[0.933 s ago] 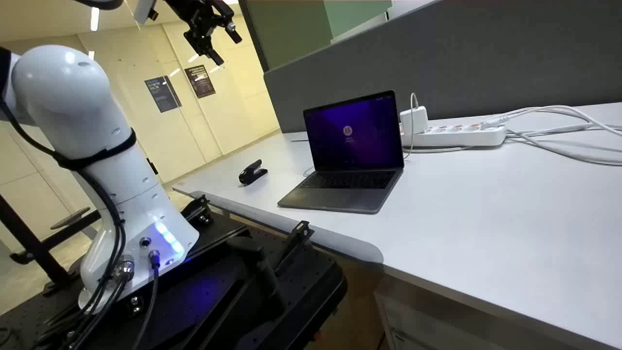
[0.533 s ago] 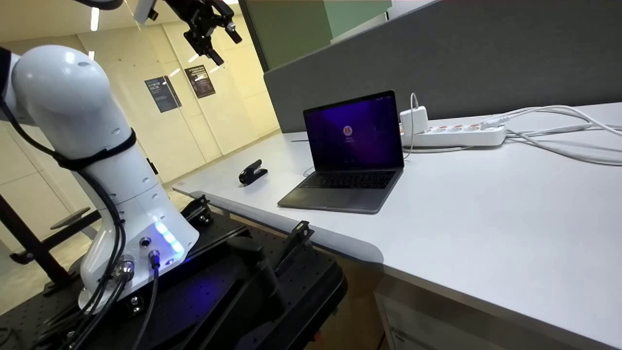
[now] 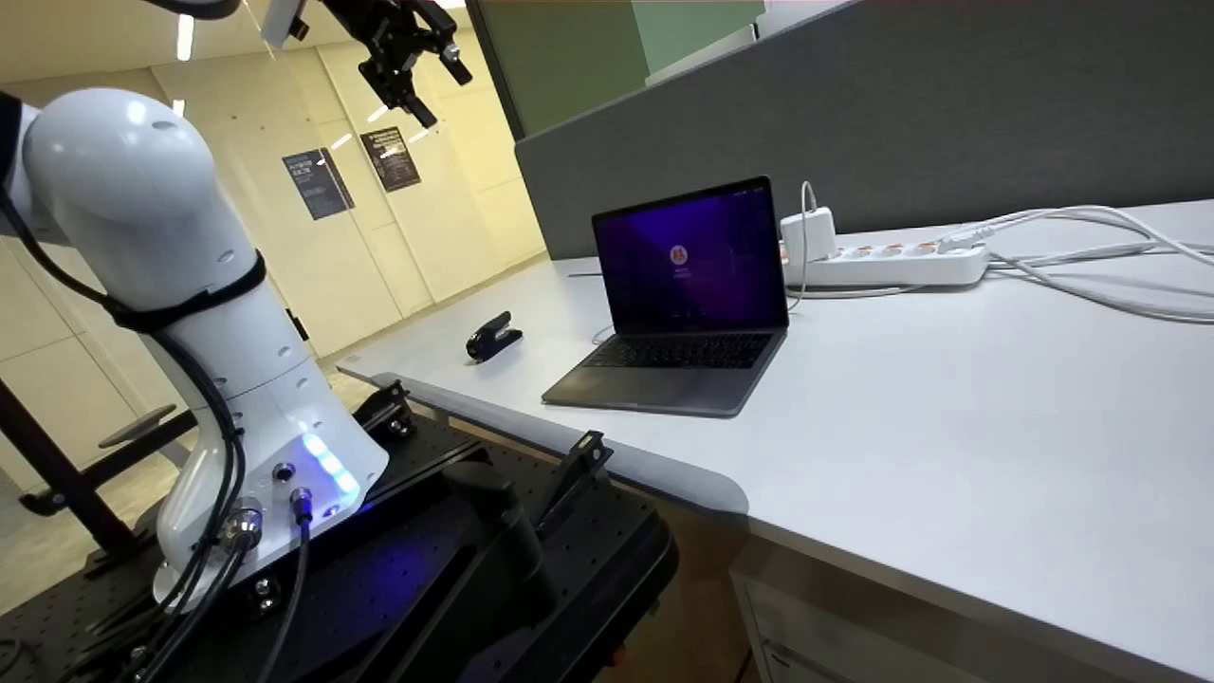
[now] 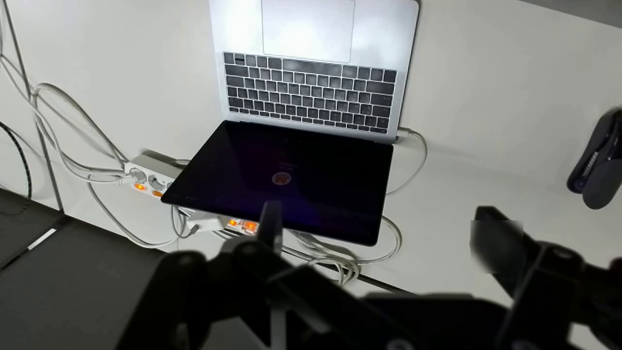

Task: Close the MacBook

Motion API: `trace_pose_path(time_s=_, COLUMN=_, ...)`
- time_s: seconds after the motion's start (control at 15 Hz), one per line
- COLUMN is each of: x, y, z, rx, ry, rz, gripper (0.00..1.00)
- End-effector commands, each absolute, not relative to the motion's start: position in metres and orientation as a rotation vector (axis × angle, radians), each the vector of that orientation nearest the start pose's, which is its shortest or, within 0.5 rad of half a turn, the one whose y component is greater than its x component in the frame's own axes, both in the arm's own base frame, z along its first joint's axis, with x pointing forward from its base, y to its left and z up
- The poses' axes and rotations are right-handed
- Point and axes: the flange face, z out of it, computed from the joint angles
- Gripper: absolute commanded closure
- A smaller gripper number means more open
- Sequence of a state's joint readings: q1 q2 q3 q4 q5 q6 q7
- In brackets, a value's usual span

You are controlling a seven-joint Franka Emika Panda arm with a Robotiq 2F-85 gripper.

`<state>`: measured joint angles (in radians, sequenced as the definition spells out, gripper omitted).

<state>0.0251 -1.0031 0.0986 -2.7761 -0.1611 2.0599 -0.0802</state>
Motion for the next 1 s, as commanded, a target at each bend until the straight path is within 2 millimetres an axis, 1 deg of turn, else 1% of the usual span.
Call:
trace_pose_path(time_s=0.0, x=0.285, y=0.028, z=0.499, rx=-3.321, ry=-0.377, rz=-0.474, gripper=0.00)
trace_pose_path(time_s=0.13, x=0.287, y=0.027, z=0.500, rx=-3.318, ry=-0.371, rz=-0.504, gripper=0.00)
trace_pose_path(time_s=0.2, x=0.291, y=0.023, z=0.499, rx=-3.313, ry=-0.352, rz=-0.516, gripper=0.00)
trace_pose_path(time_s=0.4, x=0.303, y=0.003, z=0.499, rx=-3.296, ry=-0.316, rz=-0.529, gripper=0.00)
trace_pose_path(time_s=0.53, x=0.315, y=-0.017, z=0.496, rx=-3.266, ry=-0.302, rz=-0.523, gripper=0.00)
trace_pose_path(time_s=0.73, x=0.338, y=-0.048, z=0.490, rx=-3.196, ry=-0.373, rz=-0.490, gripper=0.00)
trace_pose_path(time_s=0.93, x=0.360, y=-0.072, z=0.484, rx=-3.123, ry=-0.545, rz=-0.439, gripper=0.00)
